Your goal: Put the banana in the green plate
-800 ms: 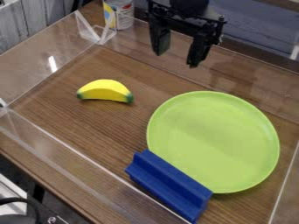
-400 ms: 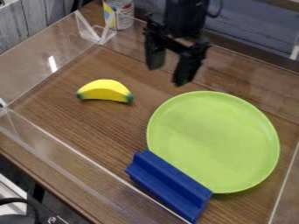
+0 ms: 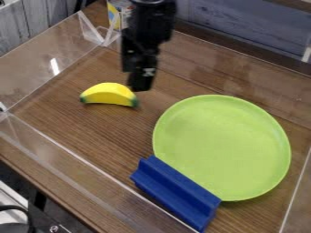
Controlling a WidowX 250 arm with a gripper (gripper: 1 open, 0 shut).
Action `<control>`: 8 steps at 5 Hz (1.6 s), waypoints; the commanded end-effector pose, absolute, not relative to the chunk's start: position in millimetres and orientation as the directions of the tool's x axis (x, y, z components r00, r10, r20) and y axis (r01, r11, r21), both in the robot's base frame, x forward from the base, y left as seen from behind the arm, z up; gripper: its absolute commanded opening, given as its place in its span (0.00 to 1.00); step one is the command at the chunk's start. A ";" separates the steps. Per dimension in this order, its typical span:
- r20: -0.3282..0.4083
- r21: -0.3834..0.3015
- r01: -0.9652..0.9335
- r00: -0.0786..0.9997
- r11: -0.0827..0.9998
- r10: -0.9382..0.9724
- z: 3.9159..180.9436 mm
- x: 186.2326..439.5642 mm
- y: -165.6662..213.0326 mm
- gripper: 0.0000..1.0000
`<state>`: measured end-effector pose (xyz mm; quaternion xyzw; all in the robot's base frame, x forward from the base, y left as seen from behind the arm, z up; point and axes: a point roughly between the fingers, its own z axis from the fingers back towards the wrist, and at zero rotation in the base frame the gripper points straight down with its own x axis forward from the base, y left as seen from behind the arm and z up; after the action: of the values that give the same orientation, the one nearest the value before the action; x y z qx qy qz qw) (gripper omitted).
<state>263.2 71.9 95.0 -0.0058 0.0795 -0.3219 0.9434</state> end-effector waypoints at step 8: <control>-0.041 -0.080 0.765 0.638 0.639 -0.769 24.8 260.1 124.4 0.00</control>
<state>256.3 121.2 20.1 -0.0366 0.0433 -0.4256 0.9032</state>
